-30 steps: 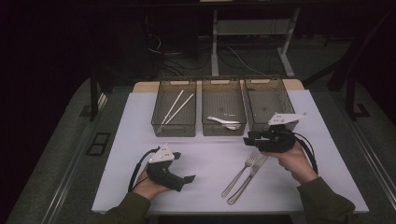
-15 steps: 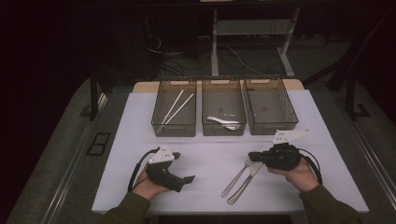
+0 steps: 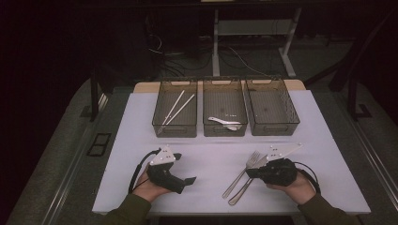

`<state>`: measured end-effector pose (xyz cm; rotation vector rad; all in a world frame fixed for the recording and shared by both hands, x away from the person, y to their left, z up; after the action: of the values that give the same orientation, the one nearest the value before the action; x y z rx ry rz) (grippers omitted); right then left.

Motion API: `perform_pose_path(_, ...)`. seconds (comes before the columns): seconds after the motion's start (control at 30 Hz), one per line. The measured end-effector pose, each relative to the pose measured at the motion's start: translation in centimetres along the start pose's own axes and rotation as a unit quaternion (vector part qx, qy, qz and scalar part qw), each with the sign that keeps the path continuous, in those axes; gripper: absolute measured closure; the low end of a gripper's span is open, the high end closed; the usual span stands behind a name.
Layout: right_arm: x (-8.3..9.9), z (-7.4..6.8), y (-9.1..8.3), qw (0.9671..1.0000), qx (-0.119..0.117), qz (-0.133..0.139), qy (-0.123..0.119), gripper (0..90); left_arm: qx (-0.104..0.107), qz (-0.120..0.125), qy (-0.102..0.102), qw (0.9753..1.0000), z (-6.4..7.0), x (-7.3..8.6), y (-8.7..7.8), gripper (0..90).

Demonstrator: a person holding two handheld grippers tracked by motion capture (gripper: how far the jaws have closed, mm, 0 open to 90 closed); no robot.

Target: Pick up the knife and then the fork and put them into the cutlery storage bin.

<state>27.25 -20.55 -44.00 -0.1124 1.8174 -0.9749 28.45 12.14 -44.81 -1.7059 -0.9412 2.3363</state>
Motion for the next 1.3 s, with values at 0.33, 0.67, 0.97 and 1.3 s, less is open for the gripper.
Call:
perform_pose_path(0.33,0.5,-1.5,2.3,0.9992,-0.018,-0.025,-0.024,89.7,0.001,0.003,-0.001,1.0000,0.1,0.0,0.1,0.0)
perform_pose_path(0.67,0.4,-2.6,3.9,0.9982,-0.025,-0.036,-0.041,89.7,0.000,0.004,-0.002,1.0000,0.1,-0.1,0.1,0.0)
perform_pose_path(0.97,0.6,-2.9,4.6,0.9975,-0.027,-0.044,-0.048,89.7,0.000,0.005,-0.004,1.0000,0.1,-0.1,0.1,0.0)
perform_pose_path(1.3,0.4,-3.1,5.0,0.9976,-0.020,-0.041,-0.052,89.8,-0.001,0.005,-0.003,1.0000,0.1,-0.1,0.0,0.0)
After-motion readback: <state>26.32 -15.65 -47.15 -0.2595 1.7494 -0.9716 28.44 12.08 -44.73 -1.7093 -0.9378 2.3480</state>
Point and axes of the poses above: each handheld gripper's, and its own axes: y roughly forward along the jaws, x roughly out of its underside, z roughly to its right, the point moved 3 cm from there along y, roughly forward along the jaws, and after that the axes turned 7 degrees about x, right-handed, at the moved point
